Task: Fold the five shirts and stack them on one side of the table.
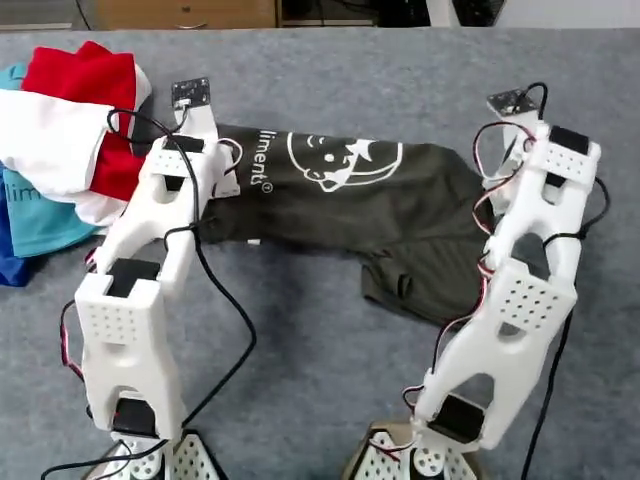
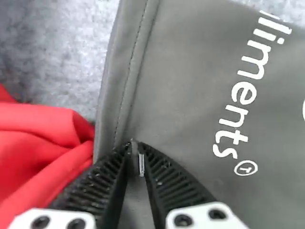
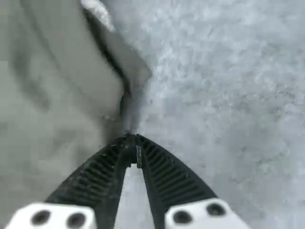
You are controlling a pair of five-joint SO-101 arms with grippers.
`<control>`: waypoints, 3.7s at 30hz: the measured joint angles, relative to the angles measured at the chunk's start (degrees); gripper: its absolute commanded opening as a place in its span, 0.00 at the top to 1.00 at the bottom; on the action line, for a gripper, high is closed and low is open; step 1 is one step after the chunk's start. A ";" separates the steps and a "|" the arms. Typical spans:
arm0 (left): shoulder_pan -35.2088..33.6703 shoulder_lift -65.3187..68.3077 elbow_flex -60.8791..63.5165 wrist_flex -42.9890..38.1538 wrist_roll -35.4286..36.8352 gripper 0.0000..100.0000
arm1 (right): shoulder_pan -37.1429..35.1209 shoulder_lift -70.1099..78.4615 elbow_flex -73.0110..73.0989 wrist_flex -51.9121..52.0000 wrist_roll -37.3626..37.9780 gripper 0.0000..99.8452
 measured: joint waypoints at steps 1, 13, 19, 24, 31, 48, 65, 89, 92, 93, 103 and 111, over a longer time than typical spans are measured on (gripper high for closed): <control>0.88 -0.70 -0.44 1.41 0.00 0.98 | -0.26 -1.85 -0.35 1.23 0.18 1.00; 7.65 -31.03 13.10 7.30 -4.66 0.98 | -2.37 -30.95 8.53 13.01 16.53 1.00; 4.84 -52.04 41.32 -5.36 -4.66 0.98 | -2.29 -42.55 26.99 9.41 26.64 0.99; -1.32 -59.25 61.45 -16.09 -4.57 0.98 | -1.49 -50.37 44.75 2.11 36.40 0.93; -3.87 -60.31 71.30 -29.89 -4.66 0.98 | -4.66 -57.58 67.69 -9.76 41.85 0.94; -3.69 -60.40 71.74 -30.68 -4.57 0.98 | -21.01 -57.76 81.23 -33.14 28.40 1.00; -3.60 -60.40 71.74 -30.68 -4.57 0.98 | -24.53 -52.92 79.65 -30.77 25.58 1.00; -3.60 -60.40 71.74 -30.68 -4.57 0.98 | -33.23 -52.13 82.90 -30.15 23.74 1.00; -3.60 -60.40 71.74 -30.68 -4.57 0.98 | -31.12 -51.08 79.21 -26.29 23.74 1.00; -3.60 -60.40 71.74 -30.68 -4.57 0.98 | -30.07 -50.99 77.63 -24.18 23.74 1.00; -3.60 -60.40 71.74 -30.68 -4.57 0.98 | -26.73 -65.85 68.40 -6.86 23.74 0.99; -3.60 -60.40 71.74 -30.68 -4.57 0.98 | -25.67 -69.10 78.15 -8.70 30.86 0.87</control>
